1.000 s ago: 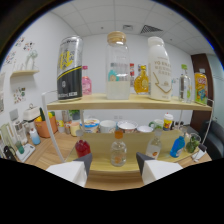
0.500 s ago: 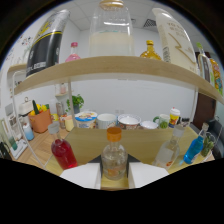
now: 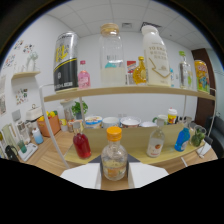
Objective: Make me a cup of Mount Fuji.
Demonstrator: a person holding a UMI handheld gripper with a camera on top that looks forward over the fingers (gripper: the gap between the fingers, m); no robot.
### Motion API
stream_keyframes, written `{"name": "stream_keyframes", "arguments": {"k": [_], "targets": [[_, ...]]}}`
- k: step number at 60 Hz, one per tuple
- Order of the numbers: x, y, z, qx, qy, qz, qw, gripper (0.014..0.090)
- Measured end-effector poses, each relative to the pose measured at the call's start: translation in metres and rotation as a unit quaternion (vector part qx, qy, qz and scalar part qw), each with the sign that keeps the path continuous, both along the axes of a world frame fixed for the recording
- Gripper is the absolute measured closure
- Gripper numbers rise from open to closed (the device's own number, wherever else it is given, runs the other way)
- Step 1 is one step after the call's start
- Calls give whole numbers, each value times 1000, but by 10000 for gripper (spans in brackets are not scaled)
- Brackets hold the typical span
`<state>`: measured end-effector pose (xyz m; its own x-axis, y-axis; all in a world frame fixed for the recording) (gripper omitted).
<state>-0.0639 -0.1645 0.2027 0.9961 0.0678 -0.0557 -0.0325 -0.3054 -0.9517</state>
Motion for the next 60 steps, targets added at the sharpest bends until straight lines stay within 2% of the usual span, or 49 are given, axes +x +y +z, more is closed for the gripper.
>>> {"name": "stream_keyframes", "arguments": {"k": [14, 22, 27, 39, 53, 60], "targets": [[-5, -47, -74, -64, 62, -7, 996, 690], [-10, -54, -88, -93, 229, -31, 968, 689], [-7, -52, -84, -95, 335, -52, 936, 689], [-6, -40, -69, -82, 559, -79, 821, 690], [7, -28, -54, -61, 764, -101, 634, 692], [12, -27, -56, -48, 816, -106, 566, 692]]}}
